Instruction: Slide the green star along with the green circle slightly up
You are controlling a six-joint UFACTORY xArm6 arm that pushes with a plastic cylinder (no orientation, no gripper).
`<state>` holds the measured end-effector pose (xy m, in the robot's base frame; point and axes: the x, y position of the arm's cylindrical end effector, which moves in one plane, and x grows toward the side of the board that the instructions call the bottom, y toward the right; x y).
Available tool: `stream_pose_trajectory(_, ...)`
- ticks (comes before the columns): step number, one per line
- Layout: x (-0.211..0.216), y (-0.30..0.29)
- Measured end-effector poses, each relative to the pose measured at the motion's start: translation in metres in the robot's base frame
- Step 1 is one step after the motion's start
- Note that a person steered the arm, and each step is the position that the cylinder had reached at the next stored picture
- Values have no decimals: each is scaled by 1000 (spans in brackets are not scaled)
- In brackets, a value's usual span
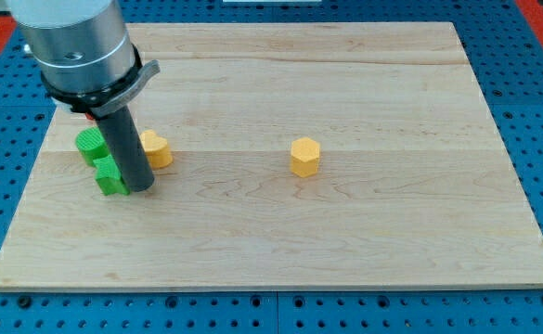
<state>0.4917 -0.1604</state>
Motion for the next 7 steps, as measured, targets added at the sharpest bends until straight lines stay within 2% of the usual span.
stream_pose_trajectory(3,-15,-38)
stream_pose_trajectory(5,15,-35)
stream_pose_trajectory(7,19,-43)
